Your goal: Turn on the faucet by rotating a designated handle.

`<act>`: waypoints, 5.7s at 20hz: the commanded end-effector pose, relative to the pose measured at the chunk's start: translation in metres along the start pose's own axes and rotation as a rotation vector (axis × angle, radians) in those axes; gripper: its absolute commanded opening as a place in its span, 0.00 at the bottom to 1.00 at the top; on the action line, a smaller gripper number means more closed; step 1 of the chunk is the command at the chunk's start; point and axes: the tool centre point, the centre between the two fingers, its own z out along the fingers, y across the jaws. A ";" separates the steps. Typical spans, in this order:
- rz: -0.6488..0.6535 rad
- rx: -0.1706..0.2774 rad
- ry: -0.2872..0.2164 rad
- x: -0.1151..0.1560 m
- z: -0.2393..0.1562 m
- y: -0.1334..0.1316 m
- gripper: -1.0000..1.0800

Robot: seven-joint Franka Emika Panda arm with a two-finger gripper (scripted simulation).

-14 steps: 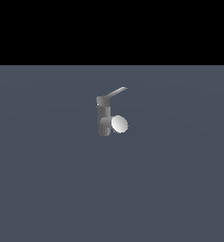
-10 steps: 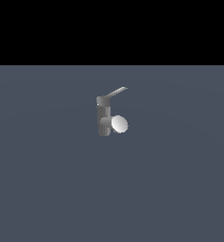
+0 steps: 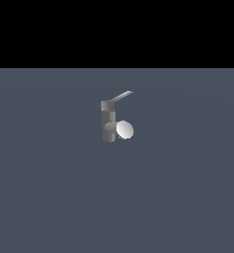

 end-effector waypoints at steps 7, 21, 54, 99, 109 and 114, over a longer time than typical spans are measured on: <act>0.151 -0.002 -0.003 0.037 0.036 -0.023 0.00; 0.475 -0.005 -0.009 0.127 0.113 -0.050 0.00; 1.206 -0.031 -0.018 0.329 0.283 0.009 0.00; 1.268 -0.012 -0.001 0.291 0.286 0.036 0.00; 1.275 -0.020 -0.009 0.258 0.290 0.030 0.00; 1.279 -0.025 -0.014 0.241 0.292 0.027 0.00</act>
